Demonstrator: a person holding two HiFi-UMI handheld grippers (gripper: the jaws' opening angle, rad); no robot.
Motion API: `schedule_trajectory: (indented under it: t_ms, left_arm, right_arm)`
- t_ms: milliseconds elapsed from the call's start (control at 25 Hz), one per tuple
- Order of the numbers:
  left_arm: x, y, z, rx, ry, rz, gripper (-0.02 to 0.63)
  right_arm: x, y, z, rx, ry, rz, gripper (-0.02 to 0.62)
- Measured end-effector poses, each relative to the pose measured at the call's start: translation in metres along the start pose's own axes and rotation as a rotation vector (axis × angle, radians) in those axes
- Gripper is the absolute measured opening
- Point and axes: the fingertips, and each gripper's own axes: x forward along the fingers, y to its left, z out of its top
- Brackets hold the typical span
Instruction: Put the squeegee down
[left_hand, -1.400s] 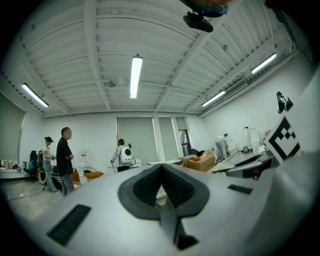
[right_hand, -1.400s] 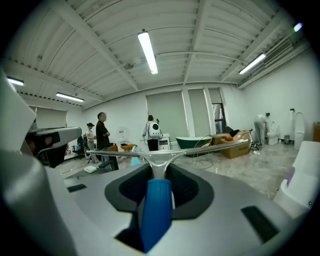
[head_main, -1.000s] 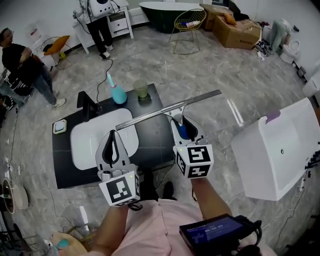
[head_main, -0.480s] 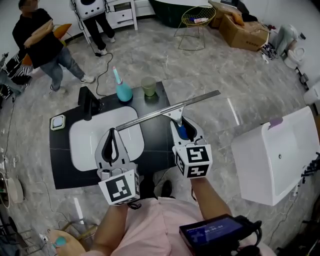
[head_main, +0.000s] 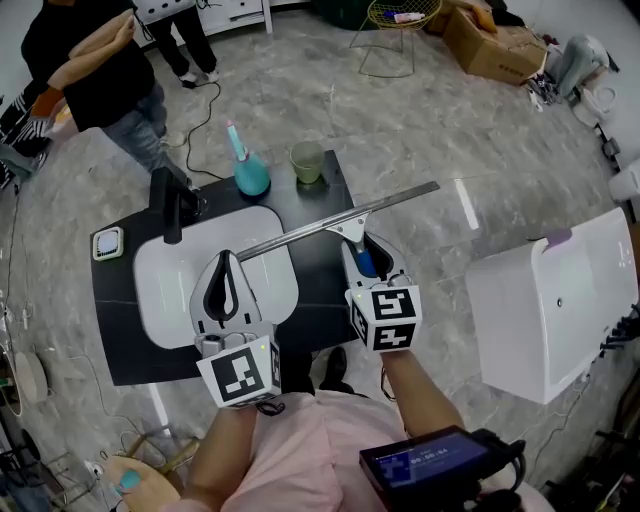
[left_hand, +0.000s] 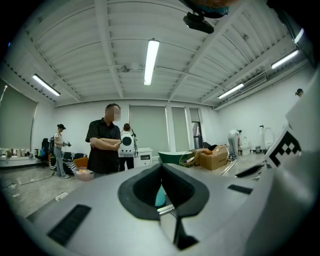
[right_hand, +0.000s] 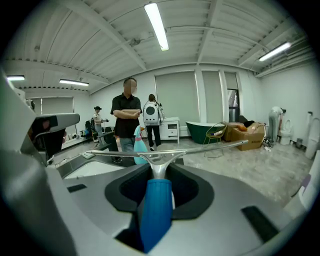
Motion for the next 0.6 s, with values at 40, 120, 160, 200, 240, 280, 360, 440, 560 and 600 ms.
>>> schedule_trajectory:
  t_ms: [40,120,160,200,240,280,360,440,560,600]
  left_arm:
    - [0.003,0.002,-0.003,-0.002,0.008,-0.001,0.009]
    - [0.009,0.005,-0.010,-0.004,0.023,-0.005,0.009]
    - [0.011,0.006,-0.013,-0.006,0.029,-0.007,0.009]
    - [0.014,0.007,-0.016,-0.007,0.035,-0.009,0.009]
    - [0.017,0.009,-0.018,-0.009,0.042,-0.010,0.009]
    - [0.019,0.010,-0.021,-0.011,0.049,-0.011,0.009]
    - [0.022,0.011,-0.026,-0.014,0.063,-0.013,0.009]
    - [0.024,0.011,-0.032,-0.017,0.076,-0.016,0.009]
    - [0.029,0.012,-0.040,-0.020,0.091,-0.023,0.009]
    - [0.031,0.013,-0.042,-0.021,0.095,-0.025,0.009]
  right_arm:
    - [0.004,0.001,-0.004,0.002,0.013,0.000,0.124]
    - [0.012,0.002,-0.013,0.006,0.038,-0.002,0.124]
    - [0.016,0.002,-0.018,0.008,0.051,-0.004,0.124]
    - [0.019,0.003,-0.022,0.010,0.063,-0.005,0.124]
    - [0.022,0.003,-0.026,0.013,0.075,-0.006,0.124]
    - [0.025,0.003,-0.030,0.014,0.085,-0.007,0.124]
    - [0.029,0.004,-0.037,0.017,0.104,-0.008,0.124]
    - [0.032,0.003,-0.043,0.019,0.121,-0.009,0.124]
    - [0.039,0.004,-0.052,0.022,0.145,-0.010,0.124]
    - [0.041,0.004,-0.055,0.023,0.153,-0.011,0.124]
